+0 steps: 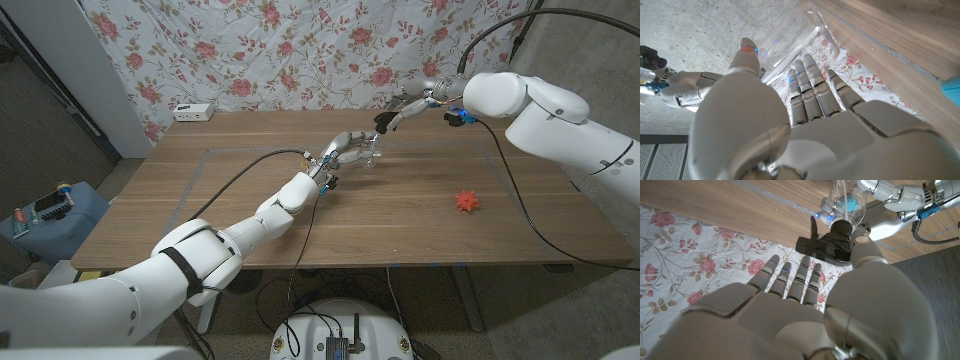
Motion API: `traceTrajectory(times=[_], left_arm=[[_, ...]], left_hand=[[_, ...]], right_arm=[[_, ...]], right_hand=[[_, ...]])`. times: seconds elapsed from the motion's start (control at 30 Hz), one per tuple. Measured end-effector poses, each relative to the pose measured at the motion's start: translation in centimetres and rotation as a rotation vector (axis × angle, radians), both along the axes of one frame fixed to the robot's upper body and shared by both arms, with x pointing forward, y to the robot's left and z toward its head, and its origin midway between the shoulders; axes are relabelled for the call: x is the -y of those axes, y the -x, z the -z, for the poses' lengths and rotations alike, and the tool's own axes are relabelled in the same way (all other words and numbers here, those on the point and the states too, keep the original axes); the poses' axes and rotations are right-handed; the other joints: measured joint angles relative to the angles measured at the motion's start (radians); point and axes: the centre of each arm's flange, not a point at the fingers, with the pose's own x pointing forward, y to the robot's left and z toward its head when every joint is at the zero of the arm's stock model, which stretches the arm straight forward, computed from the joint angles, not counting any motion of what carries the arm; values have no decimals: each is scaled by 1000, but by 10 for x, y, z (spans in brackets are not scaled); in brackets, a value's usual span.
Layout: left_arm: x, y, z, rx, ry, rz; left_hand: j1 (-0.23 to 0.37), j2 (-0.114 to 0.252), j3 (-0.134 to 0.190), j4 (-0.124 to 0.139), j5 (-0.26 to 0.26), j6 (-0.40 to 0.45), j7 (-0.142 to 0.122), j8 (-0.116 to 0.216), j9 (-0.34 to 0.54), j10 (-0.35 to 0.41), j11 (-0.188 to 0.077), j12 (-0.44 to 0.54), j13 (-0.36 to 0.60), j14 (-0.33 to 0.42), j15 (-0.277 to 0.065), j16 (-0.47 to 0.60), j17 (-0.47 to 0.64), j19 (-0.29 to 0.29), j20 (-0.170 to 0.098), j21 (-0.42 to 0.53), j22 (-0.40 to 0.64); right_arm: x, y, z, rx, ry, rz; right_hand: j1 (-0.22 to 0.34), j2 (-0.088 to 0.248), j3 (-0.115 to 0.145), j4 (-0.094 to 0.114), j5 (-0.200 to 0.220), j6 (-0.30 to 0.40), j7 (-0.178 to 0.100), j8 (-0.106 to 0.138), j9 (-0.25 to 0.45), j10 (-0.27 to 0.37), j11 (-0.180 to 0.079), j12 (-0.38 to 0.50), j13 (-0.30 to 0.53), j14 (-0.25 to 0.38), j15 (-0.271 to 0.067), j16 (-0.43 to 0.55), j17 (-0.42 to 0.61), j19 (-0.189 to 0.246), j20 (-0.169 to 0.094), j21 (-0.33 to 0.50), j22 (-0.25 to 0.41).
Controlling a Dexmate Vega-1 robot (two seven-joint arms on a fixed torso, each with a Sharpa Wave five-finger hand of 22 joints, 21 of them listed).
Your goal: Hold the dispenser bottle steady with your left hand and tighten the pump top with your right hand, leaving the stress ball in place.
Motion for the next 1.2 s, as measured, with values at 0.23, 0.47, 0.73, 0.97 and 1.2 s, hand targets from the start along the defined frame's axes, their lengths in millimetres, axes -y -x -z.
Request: traceTrajectory(times=[0.23,0.47,0.73,0.97,1.2], left_arm=[[1,0,0,3,-2,0],[1,2,-1,13,0,1],[1,3,1,16,-3,-3],[1,4,1,18,-6,-5],[1,4,1,19,-11,-8]], left_hand=[[0,0,1,-1,0,3,0,1,0,5,5,-3,0,0,0,0,0,0,0,0,0],[0,0,1,-1,-2,3,0,1,0,5,5,-3,0,0,0,0,0,0,0,0,0],[0,0,1,-1,-2,3,0,0,0,11,10,-3,-1,0,0,0,0,0,0,0,0],[0,0,4,-4,-3,4,0,-2,0,12,8,-6,-1,0,0,0,0,0,0,0,0],[0,0,4,-4,-3,5,2,-4,0,13,8,-7,0,0,0,0,0,0,0,0,0]], right_arm=[[-1,1,-1,0,4,9],[-3,1,-1,2,3,16],[-5,1,0,3,-1,24],[-5,1,0,11,-8,35],[-6,1,1,15,-19,54]], right_hand=[[-1,0,-3,8,-3,44,7,17,0,44,-6,11,0,33,-1,0,0,9,2,0,0],[-11,11,-6,14,-4,95,5,28,0,82,-9,19,4,69,0,8,0,24,-3,8,0],[-24,11,-13,21,-4,137,8,39,0,128,-9,28,5,100,-1,14,0,34,2,8,0],[-41,13,-17,25,-7,177,13,50,0,167,-11,41,4,134,-1,17,0,50,7,8,0],[-67,15,-28,36,-7,217,23,57,-3,213,3,49,2,166,-2,21,0,62,10,8,0]])
